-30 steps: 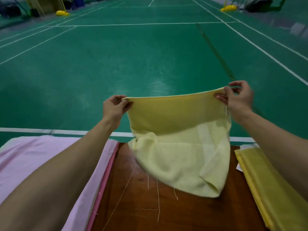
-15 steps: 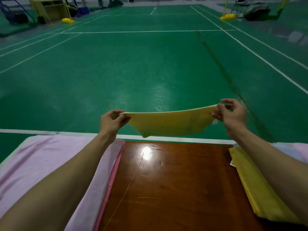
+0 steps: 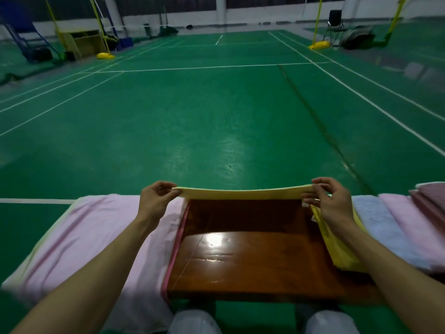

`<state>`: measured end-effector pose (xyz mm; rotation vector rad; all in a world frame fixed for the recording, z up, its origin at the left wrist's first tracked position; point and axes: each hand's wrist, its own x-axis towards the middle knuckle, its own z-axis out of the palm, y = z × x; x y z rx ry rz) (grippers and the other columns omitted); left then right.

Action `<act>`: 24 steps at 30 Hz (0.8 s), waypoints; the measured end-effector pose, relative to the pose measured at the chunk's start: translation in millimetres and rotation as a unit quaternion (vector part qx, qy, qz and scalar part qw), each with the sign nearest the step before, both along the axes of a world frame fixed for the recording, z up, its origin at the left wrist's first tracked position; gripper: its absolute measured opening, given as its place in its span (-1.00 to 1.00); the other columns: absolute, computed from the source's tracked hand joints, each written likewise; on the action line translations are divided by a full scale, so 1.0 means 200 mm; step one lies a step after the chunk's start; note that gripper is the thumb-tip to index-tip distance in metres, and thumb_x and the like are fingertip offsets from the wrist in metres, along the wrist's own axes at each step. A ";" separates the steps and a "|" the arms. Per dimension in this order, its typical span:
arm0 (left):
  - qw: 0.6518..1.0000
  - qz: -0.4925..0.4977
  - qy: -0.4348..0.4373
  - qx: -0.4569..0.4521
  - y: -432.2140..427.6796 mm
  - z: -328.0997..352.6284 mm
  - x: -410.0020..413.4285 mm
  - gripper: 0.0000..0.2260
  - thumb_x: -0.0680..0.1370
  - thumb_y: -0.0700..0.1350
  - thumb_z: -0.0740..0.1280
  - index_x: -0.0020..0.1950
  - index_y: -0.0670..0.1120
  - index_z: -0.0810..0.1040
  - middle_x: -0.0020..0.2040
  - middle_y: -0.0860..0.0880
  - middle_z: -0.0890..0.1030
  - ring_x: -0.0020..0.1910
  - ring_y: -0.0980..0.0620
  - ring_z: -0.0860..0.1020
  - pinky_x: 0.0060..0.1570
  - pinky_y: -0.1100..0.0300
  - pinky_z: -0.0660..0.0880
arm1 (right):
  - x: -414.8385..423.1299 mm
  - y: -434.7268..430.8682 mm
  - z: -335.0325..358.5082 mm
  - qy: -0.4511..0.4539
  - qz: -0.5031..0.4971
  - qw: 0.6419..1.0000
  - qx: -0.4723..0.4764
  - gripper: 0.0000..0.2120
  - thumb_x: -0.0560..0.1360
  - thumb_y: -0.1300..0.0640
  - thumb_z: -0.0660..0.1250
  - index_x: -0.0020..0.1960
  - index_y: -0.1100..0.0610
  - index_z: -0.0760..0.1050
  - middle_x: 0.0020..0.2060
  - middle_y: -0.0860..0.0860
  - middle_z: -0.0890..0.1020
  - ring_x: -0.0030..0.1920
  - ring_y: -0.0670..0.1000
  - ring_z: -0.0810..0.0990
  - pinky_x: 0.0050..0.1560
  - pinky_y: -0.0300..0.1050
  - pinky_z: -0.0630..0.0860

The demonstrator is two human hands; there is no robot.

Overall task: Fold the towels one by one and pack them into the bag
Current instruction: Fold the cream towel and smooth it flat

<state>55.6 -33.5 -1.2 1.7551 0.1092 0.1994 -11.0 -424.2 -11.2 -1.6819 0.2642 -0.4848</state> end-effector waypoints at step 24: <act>0.996 -0.064 -0.050 0.036 0.17 0.12 -0.59 -0.87 0.48 -0.38 0.34 -0.08 -0.17 0.56 -0.12 -0.12 0.52 -0.26 -0.03 0.46 -0.32 0.07 0.41 | -0.53 0.07 0.06 -0.103 -0.016 0.951 -0.292 -0.87 0.58 0.32 0.27 0.10 0.34 0.42 -0.11 0.11 0.53 -0.18 0.12 0.51 -0.33 -0.30 0.35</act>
